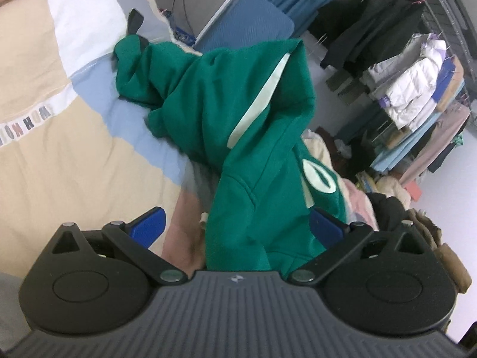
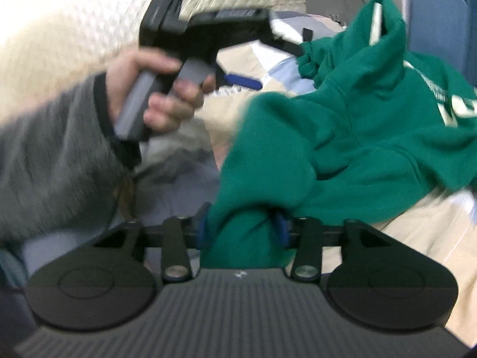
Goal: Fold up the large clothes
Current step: 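Grasp the hoodie hem with the left gripper while the right gripper holds another edge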
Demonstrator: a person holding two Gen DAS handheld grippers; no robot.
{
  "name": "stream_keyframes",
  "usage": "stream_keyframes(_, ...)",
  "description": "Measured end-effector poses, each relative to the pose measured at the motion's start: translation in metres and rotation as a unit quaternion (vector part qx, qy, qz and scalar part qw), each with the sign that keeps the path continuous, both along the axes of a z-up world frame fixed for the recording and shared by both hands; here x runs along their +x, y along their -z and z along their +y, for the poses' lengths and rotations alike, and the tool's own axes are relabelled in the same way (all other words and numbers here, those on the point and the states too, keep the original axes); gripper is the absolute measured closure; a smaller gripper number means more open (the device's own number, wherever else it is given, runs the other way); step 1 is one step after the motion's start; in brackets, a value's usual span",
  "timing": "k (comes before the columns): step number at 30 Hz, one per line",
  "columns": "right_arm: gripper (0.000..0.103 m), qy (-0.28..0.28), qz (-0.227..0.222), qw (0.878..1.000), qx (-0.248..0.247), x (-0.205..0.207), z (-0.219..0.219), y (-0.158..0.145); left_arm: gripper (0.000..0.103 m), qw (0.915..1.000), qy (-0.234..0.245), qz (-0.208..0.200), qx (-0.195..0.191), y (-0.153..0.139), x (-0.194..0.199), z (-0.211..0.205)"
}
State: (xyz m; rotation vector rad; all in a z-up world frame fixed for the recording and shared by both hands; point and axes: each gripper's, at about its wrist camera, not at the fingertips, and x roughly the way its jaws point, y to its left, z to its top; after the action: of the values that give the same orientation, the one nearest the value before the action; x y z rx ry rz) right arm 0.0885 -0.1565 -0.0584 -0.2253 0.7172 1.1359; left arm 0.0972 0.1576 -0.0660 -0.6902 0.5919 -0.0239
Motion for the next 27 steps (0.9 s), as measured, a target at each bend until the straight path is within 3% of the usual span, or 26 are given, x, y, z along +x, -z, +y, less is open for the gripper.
stream_keyframes(3, 0.028, 0.037, 0.019, 0.998, 0.041, 0.014, -0.018, -0.011, 0.000, 0.9999, 0.010, 0.003, -0.006, 0.003, 0.007, 0.000)
stream_keyframes(4, 0.026, 0.048, 0.028, 0.997, 0.059, 0.020, -0.024, -0.016, 0.000, 0.9999, 0.015, 0.006, 0.004, 0.003, 0.011, -0.002)
stream_keyframes(8, 0.024, 0.126, 0.061, 0.984, 0.114, 0.048, -0.050, -0.027, 0.001, 0.9984, 0.037, 0.020, 0.039, 0.002, 0.029, -0.007)
stream_keyframes(16, 0.024, 0.287, 0.134, 0.942, 0.107, 0.120, -0.052, 0.011, 0.002, 0.9950, 0.070, 0.050, 0.050, 0.020, 0.076, -0.008)
stream_keyframes(20, 0.024, 0.334, 0.160, 0.921, 0.120, 0.149, -0.052, 0.038, 0.006, 0.9924, 0.093, 0.055, 0.058, 0.030, 0.099, -0.013)
stream_keyframes(24, 0.023, 0.370, 0.181, 0.901, 0.137, 0.173, -0.056, 0.061, 0.010, 0.9934, 0.105, 0.045, 0.014, 0.044, 0.113, -0.016)
stream_keyframes(27, 0.022, 0.382, 0.186, 0.893, 0.146, 0.179, -0.060, 0.073, 0.016, 0.9910, 0.115, 0.059, 0.037, 0.053, 0.124, -0.025)
